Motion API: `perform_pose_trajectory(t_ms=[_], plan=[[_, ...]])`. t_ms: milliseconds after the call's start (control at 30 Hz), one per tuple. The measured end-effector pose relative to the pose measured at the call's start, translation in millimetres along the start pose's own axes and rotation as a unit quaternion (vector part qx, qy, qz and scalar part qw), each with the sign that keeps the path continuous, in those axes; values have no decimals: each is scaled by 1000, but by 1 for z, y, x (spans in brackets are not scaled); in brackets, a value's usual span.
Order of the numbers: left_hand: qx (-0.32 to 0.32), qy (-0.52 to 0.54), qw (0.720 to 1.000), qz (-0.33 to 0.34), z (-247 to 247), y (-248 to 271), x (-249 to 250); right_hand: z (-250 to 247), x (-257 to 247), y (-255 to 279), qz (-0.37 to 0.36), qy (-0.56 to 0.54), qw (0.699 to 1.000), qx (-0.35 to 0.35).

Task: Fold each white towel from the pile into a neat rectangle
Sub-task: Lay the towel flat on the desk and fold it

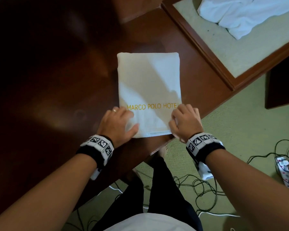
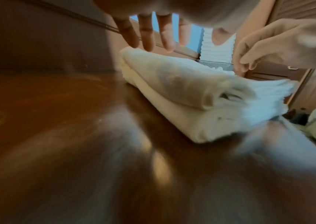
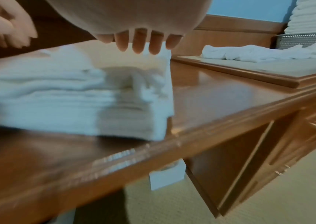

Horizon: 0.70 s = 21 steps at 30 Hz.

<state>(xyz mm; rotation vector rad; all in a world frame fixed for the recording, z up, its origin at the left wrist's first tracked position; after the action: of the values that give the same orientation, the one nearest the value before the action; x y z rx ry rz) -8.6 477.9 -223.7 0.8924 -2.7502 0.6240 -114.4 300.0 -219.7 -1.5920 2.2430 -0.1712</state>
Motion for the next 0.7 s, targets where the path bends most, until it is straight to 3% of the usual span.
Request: perform_pose_trajectory(t_ms=[67,100,233,300,400,500,600,700], plan=[[23,-45,999,-6,2,-21,-5,4,-4,-23,20,-8,999,30],[5,-60,998,-10,10,-27,-7,13,-9,-30,22,2,1000,15],[-139,-76,987,-37,57,-8,-14,64,-3,-14,6,67,988,-139],[-166,-73,982,-51,64,7,-19,70,15,2,27,66,984,-162],[-170,-88,981,-37,53,1,-25,58,23,-4,17,67,986,-152],[-111,-100,988,-36,33,-44,-43,35,19,-50,-18,31,998,-60],[-101,-128,987,-4,35,-99,-50,29,9,-102,-48,15,999,6],[-157,-148,976,-18,58,-128,-60,62,-3,-130,-105,51,991,-73]])
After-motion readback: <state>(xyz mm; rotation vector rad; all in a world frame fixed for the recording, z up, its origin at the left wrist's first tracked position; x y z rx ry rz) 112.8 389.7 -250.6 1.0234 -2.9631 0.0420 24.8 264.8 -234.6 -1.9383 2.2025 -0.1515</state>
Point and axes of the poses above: each hand's wrist, its own y-axis away from the middle knuckle, its own z-axis out of the palm, x = y × z, the point moved 10 cm from there along -y, towards the middle knuckle, and after that the axes turned 12 degrees about x, right-handed, at the moved point
